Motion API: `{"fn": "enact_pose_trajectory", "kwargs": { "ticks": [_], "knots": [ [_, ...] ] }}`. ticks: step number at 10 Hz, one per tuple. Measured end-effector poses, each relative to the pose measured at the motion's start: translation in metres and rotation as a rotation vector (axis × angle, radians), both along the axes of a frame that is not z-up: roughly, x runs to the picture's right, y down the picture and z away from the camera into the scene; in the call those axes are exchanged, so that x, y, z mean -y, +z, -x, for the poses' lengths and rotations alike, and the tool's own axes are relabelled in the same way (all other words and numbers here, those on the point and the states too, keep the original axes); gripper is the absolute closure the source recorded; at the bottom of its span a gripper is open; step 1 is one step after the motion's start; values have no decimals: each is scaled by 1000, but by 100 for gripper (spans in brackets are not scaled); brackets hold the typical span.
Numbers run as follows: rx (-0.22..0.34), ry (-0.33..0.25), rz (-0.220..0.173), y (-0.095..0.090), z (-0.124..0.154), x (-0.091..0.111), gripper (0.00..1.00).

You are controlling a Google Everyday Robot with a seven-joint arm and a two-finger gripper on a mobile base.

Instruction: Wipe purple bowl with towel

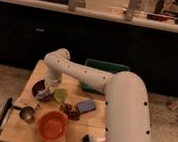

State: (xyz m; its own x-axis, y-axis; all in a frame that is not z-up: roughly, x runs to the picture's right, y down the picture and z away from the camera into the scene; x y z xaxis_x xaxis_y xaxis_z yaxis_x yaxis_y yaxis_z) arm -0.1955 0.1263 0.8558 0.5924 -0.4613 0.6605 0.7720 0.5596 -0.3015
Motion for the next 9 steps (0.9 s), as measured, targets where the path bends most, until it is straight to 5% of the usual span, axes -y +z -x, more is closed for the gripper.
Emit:
{"fn": "enact_pose_trajectory", "kwargs": {
  "ticks": [5, 9],
  "knots": [
    [-1, -14, -34, 18, 22, 36, 100],
    [48, -59, -32, 25, 58, 41, 100]
  ]
}}
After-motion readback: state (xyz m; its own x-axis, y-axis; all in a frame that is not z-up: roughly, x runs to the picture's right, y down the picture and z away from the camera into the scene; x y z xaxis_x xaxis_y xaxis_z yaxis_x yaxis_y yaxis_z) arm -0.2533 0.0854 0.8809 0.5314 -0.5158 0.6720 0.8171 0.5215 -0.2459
